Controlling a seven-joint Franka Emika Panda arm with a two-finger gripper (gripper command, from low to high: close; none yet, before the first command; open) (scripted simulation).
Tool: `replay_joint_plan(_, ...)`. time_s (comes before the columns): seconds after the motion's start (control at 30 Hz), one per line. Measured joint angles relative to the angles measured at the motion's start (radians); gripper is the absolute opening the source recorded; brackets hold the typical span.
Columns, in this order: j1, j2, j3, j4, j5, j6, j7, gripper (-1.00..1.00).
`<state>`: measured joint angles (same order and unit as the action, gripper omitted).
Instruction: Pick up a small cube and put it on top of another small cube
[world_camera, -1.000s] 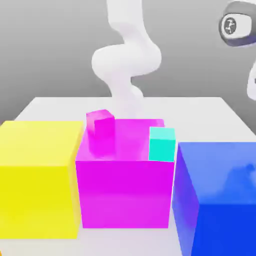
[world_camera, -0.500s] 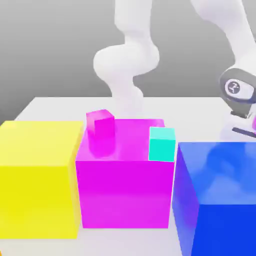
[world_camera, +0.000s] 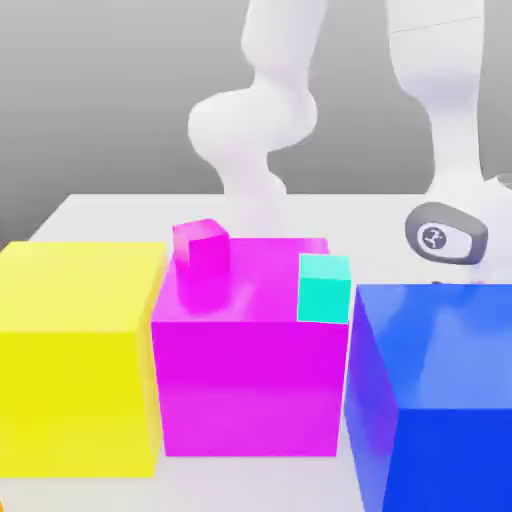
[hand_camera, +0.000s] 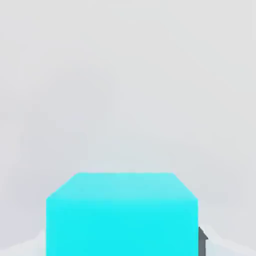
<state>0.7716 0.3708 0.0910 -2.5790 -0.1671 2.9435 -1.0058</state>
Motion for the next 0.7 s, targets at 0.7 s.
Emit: replay_joint_plan(0.7,-0.161,-0.671,-0.089,0.042,0.082,-0.435,-0.234,-1.00)
